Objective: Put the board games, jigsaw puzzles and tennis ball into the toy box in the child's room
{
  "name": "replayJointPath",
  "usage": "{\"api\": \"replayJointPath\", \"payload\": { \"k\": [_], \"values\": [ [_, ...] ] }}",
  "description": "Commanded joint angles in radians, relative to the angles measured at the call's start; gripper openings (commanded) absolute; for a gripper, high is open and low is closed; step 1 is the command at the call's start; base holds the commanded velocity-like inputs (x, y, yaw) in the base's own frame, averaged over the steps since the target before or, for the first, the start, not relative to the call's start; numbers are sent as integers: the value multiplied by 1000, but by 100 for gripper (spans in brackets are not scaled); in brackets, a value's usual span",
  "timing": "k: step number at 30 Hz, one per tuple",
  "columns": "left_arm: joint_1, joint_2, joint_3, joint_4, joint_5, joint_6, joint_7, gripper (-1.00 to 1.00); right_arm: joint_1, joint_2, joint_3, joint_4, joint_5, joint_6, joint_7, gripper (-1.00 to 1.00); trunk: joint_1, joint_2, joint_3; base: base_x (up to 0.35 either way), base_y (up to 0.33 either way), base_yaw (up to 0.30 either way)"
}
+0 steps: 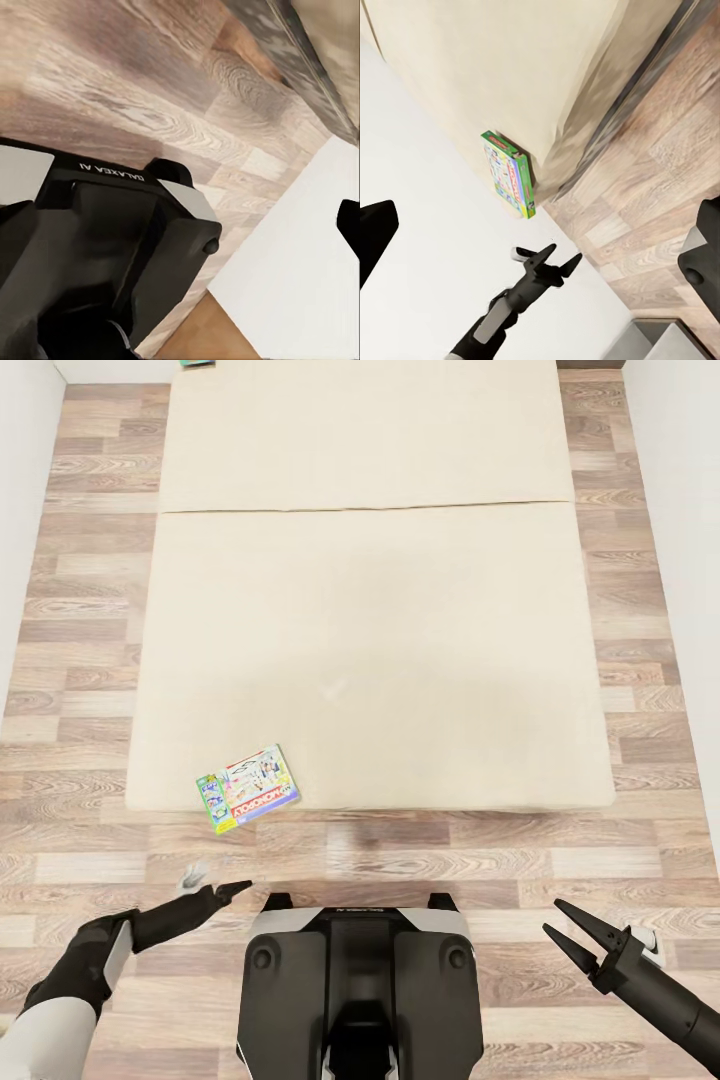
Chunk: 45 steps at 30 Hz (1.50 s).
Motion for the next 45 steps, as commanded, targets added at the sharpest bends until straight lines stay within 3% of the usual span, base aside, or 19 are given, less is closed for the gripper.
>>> {"api": "replayJointPath", "payload": {
  "k": [1,5,9,12,26,35,45],
  "values": [
    [-1,1,49,23,-3,7,-5,100,0,0,-1,0,-1,5,1,100,1,-1,-1,0,0,0],
    [0,2,151,51,-4,-4,-6,100,0,1,-2,-1,-1,5,1,100,1,-1,-1,0,0,0],
    [-1,2,206,63,-3,-27,-6,100,0,1,-1,-1,-1,5,1,100,1,-1,-1,0,0,0],
    [-1,2,223,67,-4,-42,-8,100,0,0,-2,-1,-1,5,1,100,1,-1,-1,0,0,0],
    [-1,4,234,70,-5,-69,-24,100,0,0,-2,-1,-2,5,1,100,1,-1,-1,0,0,0],
    [-1,9,234,70,-7,-82,-83,100,0,0,-2,0,-2,5,1,100,1,-1,-1,0,0,0],
    [-2,37,235,70,-4,-91,-127,100,0,0,-2,-1,-2,5,1,100,1,-1,-1,0,0,0]
  ]
}}
